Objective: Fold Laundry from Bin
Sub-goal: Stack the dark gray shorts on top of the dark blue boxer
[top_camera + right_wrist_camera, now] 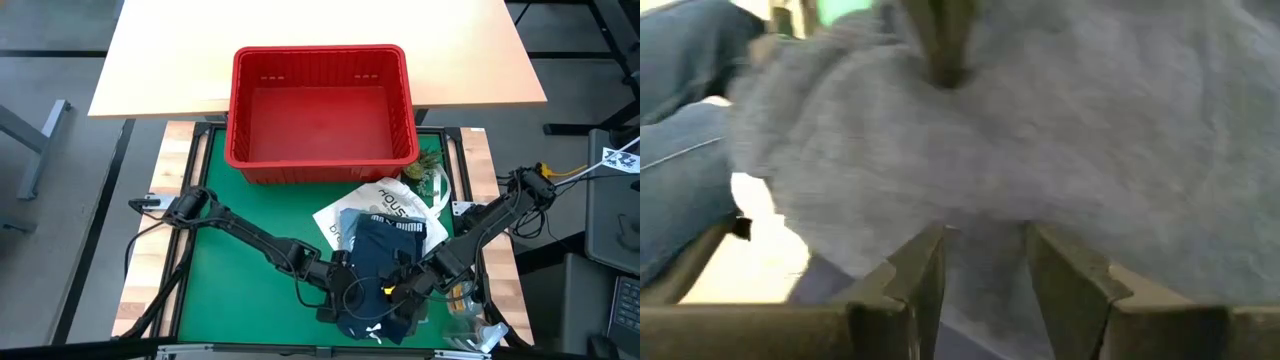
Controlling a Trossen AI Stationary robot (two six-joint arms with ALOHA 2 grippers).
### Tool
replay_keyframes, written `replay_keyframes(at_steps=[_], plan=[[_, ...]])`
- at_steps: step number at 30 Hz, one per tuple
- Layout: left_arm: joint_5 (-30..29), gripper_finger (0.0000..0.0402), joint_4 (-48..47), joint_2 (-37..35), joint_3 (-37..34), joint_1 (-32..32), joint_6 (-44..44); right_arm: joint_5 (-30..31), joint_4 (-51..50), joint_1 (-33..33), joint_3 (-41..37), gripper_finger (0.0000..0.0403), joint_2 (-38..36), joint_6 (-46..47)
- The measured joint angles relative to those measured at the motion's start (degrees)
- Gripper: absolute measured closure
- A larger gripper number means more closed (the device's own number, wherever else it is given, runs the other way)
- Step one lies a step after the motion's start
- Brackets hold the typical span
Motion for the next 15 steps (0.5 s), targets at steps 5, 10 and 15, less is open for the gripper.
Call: replay_keyframes(at_steps=[5, 10, 15], plan=[[0.0, 0.0399, 0.01, 0.0, 0.02, -0.01, 0.0, -2.87, 3.49, -0.02, 0.02, 0.026, 0.0, -3.77], [0.0, 0.0399, 0.06, 0.0, 0.0, 0.0, 0.0, -2.9, 3.63, -0.03, 0.02, 0.026, -0.02, -5.14], [0.0, 0.0399, 0.09, 0.0, 0.01, -0.01, 0.0, -2.9, 3.61, -0.04, 0.02, 0.026, -0.07, -5.17]])
